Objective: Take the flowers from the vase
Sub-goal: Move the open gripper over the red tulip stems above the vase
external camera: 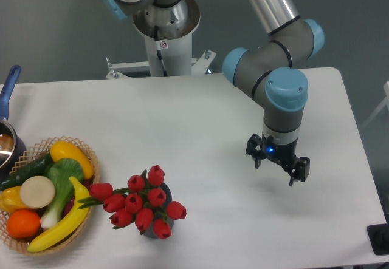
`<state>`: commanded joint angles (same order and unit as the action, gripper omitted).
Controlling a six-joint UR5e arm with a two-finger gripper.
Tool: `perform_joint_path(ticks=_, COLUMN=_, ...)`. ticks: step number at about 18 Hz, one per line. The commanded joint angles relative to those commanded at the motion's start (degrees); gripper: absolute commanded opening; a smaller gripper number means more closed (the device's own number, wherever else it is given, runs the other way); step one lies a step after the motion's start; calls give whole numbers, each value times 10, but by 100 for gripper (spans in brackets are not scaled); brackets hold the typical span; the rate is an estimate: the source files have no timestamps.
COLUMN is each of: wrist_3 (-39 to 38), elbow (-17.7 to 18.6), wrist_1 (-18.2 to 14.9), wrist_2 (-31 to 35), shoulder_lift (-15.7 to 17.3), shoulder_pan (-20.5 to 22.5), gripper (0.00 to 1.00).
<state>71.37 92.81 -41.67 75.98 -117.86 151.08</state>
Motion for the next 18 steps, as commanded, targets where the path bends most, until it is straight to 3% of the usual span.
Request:
perform_joint_path(ticks=2, wrist_3=0, elbow=-3, wrist_1=5, wrist_2=-79, shoulder_lift=5, shoulder_pan=1, gripper=100)
perform_joint_path(ticks=7, wrist_3=2, elbow=-13, wrist_1=6, wrist_2=-180, shoulder_lift=25, shoulder_pan=-11, gripper=100)
perform_joint_path(ticks=11, wrist_3=5, elbow=-4, wrist_1=6, wrist_2=-302, shoulder_lift=45, shoulder_pan=-12, gripper=100)
perform_joint_path(ticks=14, wrist_3=9, elbow=32, wrist_1=7, wrist_2=-325, shoulder_lift=61, shoulder_pan=-22, gripper=100)
perform_joint_path(ticks=18, wrist_3=-2, elbow=35, wrist_1=5, wrist_2=-389, shoulder_lift=71, shoulder_pan=-21, gripper=100)
